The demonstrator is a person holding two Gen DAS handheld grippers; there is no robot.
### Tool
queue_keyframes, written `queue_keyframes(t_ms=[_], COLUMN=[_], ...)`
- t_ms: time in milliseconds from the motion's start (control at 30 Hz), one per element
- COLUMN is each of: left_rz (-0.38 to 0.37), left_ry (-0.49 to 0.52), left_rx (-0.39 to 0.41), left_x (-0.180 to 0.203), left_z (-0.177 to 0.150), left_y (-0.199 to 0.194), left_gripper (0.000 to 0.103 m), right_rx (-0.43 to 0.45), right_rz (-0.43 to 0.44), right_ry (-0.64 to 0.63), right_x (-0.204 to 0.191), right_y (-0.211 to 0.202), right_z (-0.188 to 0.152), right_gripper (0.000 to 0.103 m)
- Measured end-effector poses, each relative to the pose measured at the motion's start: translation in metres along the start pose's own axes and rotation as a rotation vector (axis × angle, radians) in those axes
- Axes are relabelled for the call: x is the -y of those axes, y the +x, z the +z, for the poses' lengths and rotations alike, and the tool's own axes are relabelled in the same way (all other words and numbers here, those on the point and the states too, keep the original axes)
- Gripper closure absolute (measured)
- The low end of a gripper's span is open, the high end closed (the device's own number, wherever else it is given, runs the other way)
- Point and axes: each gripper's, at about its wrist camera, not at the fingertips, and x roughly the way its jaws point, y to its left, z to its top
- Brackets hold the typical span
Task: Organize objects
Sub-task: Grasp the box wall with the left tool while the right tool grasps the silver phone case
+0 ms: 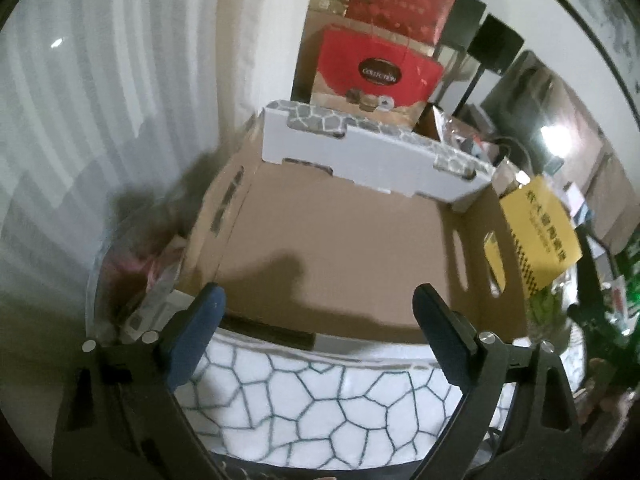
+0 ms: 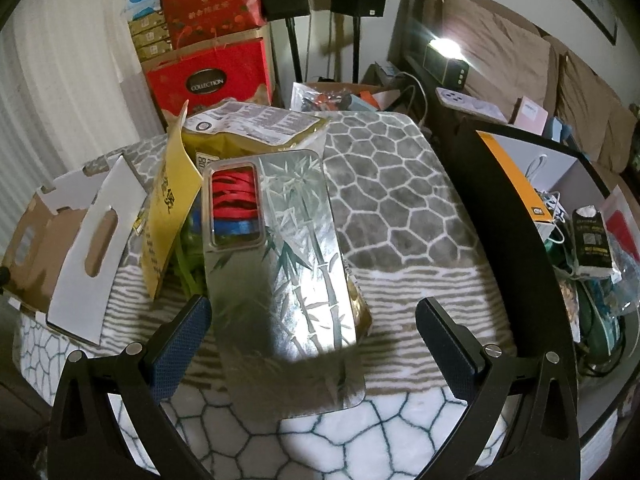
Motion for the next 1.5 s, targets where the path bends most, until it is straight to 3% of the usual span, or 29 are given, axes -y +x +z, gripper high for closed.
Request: queue_keyframes(t_ms=[100, 267, 400, 567, 667, 733, 833, 933, 1033, 1267, 1433, 1500], left_rz=[0.019, -0.088, 0.032, 0.13, 0.165, 0.141, 0.115, 0.141, 0.123, 0.132, 0.113, 0.113], left_ry=[-0.003, 0.035, 0.1, 0.134, 0.149, 0.143, 0.144, 0.177, 0.192, 0.216, 0.209, 0.215], left_rx=[0.004, -0.001, 0.022, -0.053, -0.111, -0.158, -0.201, -0.199, -0.203, -0.18, -0.191, -0.187], left_x=[-0.01, -0.014, -0.018, -0.034, -0.04, -0.045, -0.046, -0.039, -0.033, -0.027, -0.032, -0.031], left_z=[0.013, 0.029, 0.046, 0.054, 0.05, 0.047, 0.04, 0.033, 0.026, 0.022, 0.025, 0.025], left_y=[-0.005, -0.025, -0.025, 0.017, 0.042, 0.055, 0.067, 0.069, 0.066, 0.062, 0.067, 0.067], left_gripper=[0.009, 0.008, 0.003, 0.006, 0.026, 0.052, 0.078, 0.086, 0.094, 0.098, 0.098, 0.098], right_rx=[-0.002, -0.002, 0.0, 0.006, 0.005, 0.002, -0.006, -0.015, -0.028, -0.07, -0.099, -0.1], right_rz=[-0.001, -0.008, -0.001, -0.005, -0.003, 0.004, 0.01, 0.026, 0.036, 0.086, 0.07, 0.077], right_ry=[0.002, 0.013, 0.024, 0.014, 0.018, 0.022, 0.024, 0.03, 0.016, -0.078, -0.106, -0.082], right_x=[0.001, 0.005, 0.007, 0.006, 0.007, 0.009, 0.012, 0.015, 0.013, -0.006, -0.013, -0.01], right_y=[0.0, -0.001, -0.003, -0.005, -0.004, -0.003, -0.001, 0.002, 0.005, 0.022, 0.033, 0.032], right_z=[0.0, 0.0, 0.001, 0.003, 0.004, 0.005, 0.005, 0.006, 0.009, 0.01, 0.007, 0.007], right_gripper=[0.0, 0.0, 0.0, 0.0, 0.0, 0.0, 0.0, 0.0, 0.0, 0.0, 0.0, 0.007])
